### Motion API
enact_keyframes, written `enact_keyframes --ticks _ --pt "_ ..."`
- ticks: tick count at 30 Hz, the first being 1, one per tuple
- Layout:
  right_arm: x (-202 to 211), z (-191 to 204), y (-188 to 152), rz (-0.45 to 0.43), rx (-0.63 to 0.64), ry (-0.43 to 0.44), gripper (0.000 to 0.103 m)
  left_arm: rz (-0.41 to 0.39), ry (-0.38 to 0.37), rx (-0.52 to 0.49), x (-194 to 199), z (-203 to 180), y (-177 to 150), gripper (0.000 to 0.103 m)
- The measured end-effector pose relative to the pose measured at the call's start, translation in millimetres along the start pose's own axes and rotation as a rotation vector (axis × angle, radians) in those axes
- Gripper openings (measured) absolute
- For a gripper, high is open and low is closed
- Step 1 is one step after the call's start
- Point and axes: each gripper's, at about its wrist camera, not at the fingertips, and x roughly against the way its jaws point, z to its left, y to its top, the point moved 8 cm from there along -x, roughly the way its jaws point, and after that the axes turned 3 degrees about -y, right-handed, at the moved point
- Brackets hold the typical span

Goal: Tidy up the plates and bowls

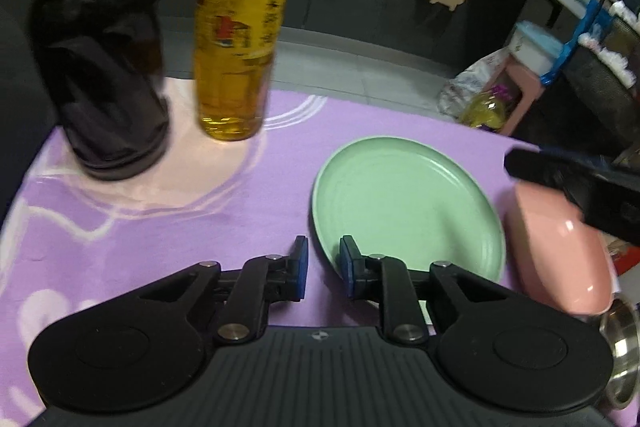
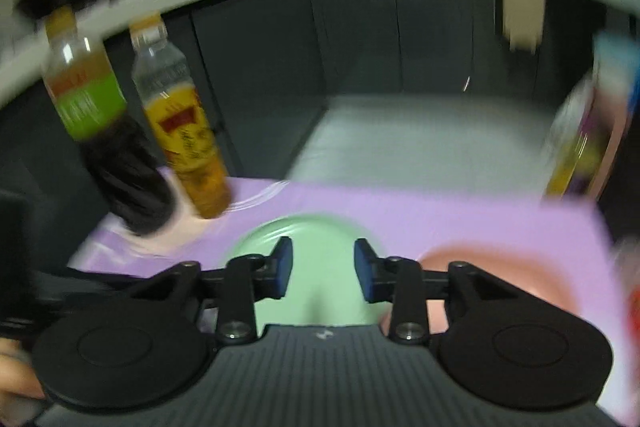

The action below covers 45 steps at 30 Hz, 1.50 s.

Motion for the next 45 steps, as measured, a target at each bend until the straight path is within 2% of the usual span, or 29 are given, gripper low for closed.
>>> enact_keyframes --ticks 2,5,7,9,11,13,14,16,17,20,23,29,36,40,45 --pt "-10.9 4.0 -3.1 0.002 0.075 -0.02 0.032 0.004 0.035 -0.008 6.5 5.6 -3.3 0.022" --pt "-27.2 5.4 -14.9 0.074 0.017 0.067 0.032 0.011 0.082 -0.015 15.2 15.2 -8.3 0.025" --pt "-35.2 5.7 -18.0 0.067 0.014 0.064 0.032 0.018 0.095 -0.006 19.0 20.7 -9.9 0.025" --pt "-41.9 7.4 -19.9 0.06 0.051 0.043 0.032 0.024 0.091 -0.001 20.6 22.6 -10.5 0.025" --pt "-49.4 12.6 -23.2 0.094 0.064 0.047 0.032 0.024 0.077 0.02 20.6 24.9 -10.4 0.023" --pt "-56.5 15.8 -28.9 0.142 0.04 0.073 0.031 0.017 0.032 0.047 18.6 24.9 -9.6 0.023" --pt "-56.3 16.5 -31.0 0.146 0.022 0.073 0.025 0.009 0.02 0.059 18.3 25.0 -9.2 0.025" --pt "-53.3 15.9 -31.6 0.141 -0.004 0.064 0.014 0.0 0.032 0.059 20.9 27.6 -10.0 0.024" --pt "-50.2 15.1 -31.8 0.142 -0.02 0.072 0.012 -0.003 0.028 0.061 23.4 28.5 -10.5 0.022" --pt "-32.5 13.5 -28.4 0.103 -0.069 0.087 0.01 -0.022 0.001 0.06 39.8 28.0 -10.5 0.021" --pt "-12.8 20.4 -22.4 0.073 -0.098 0.123 0.01 -0.05 0.033 0.035 64.2 29.8 -12.5 0.021" --pt "19.0 59.5 -28.6 0.143 -0.087 0.22 0.01 -0.083 0.069 0.083 115.3 56.4 -34.6 0.021" --pt "37.8 115.7 -49.3 0.209 -0.029 0.316 0.01 -0.074 0.141 0.154 155.0 93.6 -76.0 0.022" --pt "42.6 139.0 -63.6 0.246 0.02 0.335 0.01 -0.049 0.154 0.161 160.5 105.2 -96.3 0.022" --pt "42.2 150.4 -75.5 0.28 0.035 0.313 0.011 -0.03 0.138 0.191 155.7 114.7 -106.8 0.022"
